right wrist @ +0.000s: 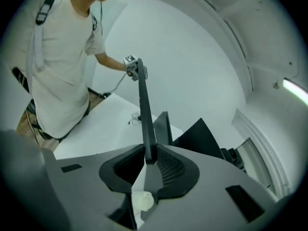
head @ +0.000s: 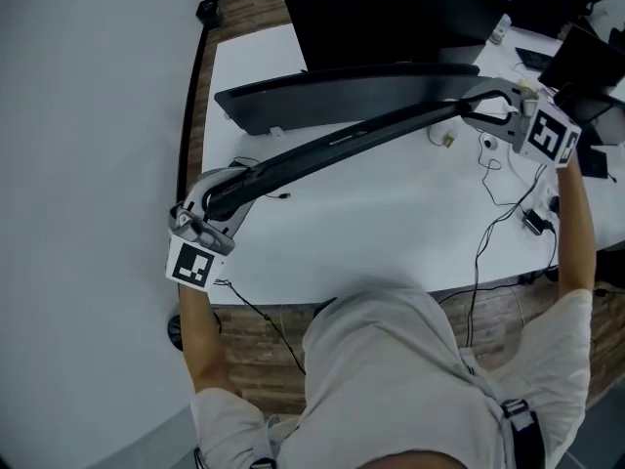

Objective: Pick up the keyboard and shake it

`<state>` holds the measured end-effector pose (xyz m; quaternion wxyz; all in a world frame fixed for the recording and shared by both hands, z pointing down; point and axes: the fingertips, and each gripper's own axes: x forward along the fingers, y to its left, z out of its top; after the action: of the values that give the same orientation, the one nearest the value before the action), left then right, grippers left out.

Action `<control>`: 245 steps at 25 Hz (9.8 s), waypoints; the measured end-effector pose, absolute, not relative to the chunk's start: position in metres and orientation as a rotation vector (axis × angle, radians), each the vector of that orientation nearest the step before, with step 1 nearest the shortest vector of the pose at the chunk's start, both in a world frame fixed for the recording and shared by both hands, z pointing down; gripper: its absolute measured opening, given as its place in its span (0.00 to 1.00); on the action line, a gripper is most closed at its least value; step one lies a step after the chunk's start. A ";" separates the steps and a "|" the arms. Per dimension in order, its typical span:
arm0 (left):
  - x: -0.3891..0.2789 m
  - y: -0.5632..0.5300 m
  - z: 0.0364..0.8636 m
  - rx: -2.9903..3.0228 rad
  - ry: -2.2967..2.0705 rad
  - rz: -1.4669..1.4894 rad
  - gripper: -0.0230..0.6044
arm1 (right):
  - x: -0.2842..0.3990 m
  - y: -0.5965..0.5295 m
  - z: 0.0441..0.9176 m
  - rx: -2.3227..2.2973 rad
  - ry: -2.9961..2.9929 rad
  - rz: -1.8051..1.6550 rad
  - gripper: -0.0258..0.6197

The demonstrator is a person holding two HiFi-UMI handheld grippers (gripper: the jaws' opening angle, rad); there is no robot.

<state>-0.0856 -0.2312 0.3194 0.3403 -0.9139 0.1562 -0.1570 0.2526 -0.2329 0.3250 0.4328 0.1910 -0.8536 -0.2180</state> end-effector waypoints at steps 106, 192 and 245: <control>-0.046 -0.198 0.382 -2.821 0.363 0.001 0.23 | 0.186 -0.153 0.159 0.099 -2.222 -0.586 0.19; -0.160 -0.190 0.395 -3.156 -0.060 -0.370 0.21 | 0.178 -0.115 0.394 0.289 -2.657 0.115 0.18; -0.148 -0.259 0.682 -4.280 0.944 0.740 0.22 | 0.196 -0.156 0.700 1.564 -2.480 2.147 0.25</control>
<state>-0.1483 -0.2585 0.6817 -0.6064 -0.7657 0.1688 0.1323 0.1963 -0.1556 0.6997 -0.2437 0.4173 -0.6619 0.5730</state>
